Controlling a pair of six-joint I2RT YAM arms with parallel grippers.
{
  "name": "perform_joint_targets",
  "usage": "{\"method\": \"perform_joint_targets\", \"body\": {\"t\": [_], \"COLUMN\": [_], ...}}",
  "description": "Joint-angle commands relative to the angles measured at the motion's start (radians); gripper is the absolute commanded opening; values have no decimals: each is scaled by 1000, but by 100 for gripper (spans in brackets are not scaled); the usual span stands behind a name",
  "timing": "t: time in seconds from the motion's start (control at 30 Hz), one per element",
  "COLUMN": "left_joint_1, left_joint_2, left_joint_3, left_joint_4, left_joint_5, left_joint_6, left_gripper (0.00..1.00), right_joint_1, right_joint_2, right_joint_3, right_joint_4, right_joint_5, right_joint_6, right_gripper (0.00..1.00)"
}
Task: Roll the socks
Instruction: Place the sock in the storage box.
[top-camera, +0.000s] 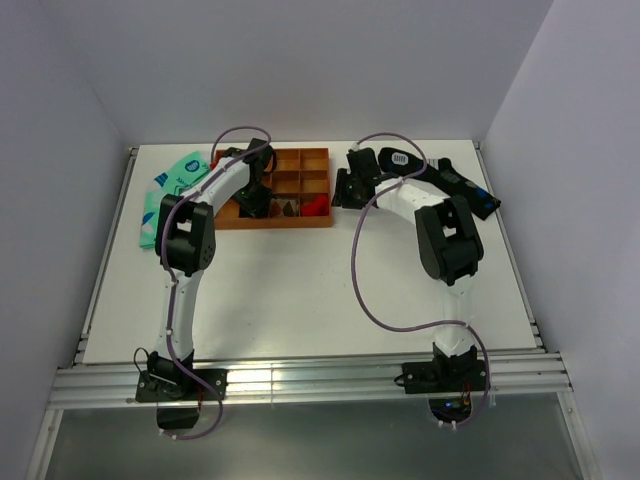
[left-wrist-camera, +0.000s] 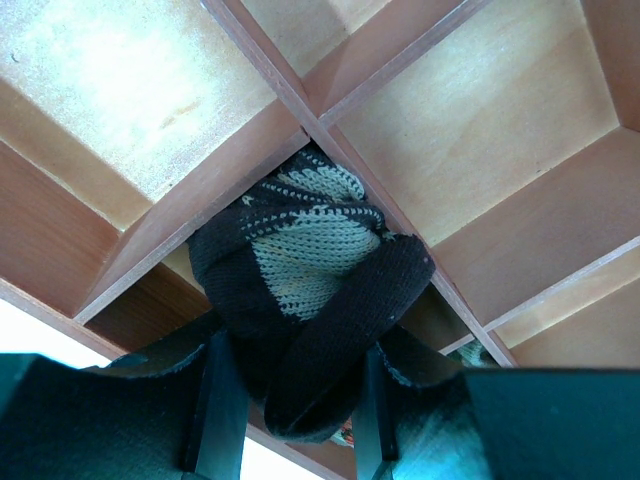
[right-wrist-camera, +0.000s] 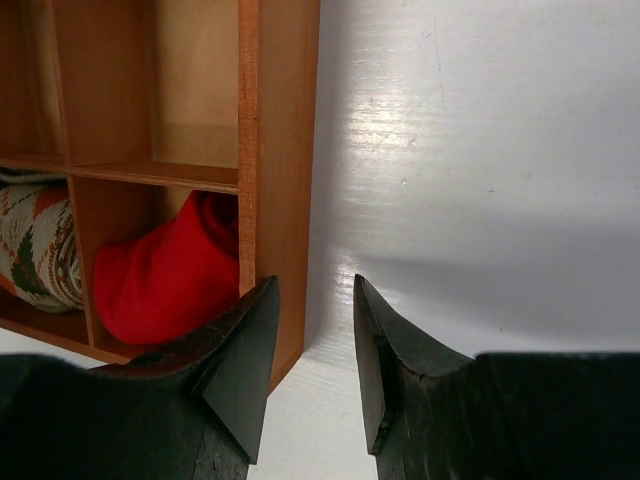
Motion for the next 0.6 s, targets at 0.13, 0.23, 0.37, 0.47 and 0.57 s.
{"method": "perform_joint_targets", "body": {"t": [0.13, 0.23, 0.37, 0.47, 0.57], "left_joint_1": [18, 16, 18, 16, 16], "left_joint_2": [91, 92, 91, 91, 91], "left_joint_3": [-3, 4, 4, 6, 7], "left_joint_4": [-46, -51, -53, -54, -53], "left_joint_5": [-83, -85, -88, -88, -88], "left_joint_6": [32, 32, 35, 35, 36], "left_gripper": [0, 0, 0, 0, 0], "right_joint_1": [27, 29, 30, 38, 41], "right_joint_2": [-103, -150, -181, -189, -148], "right_joint_3": [-78, -118, -147, -147, -100], "right_joint_4": [152, 207, 232, 249, 191], "right_joint_5": [-28, -39, -51, -44, -45], "right_joint_6": [12, 14, 24, 26, 12], "right_gripper": [44, 44, 44, 45, 45]}}
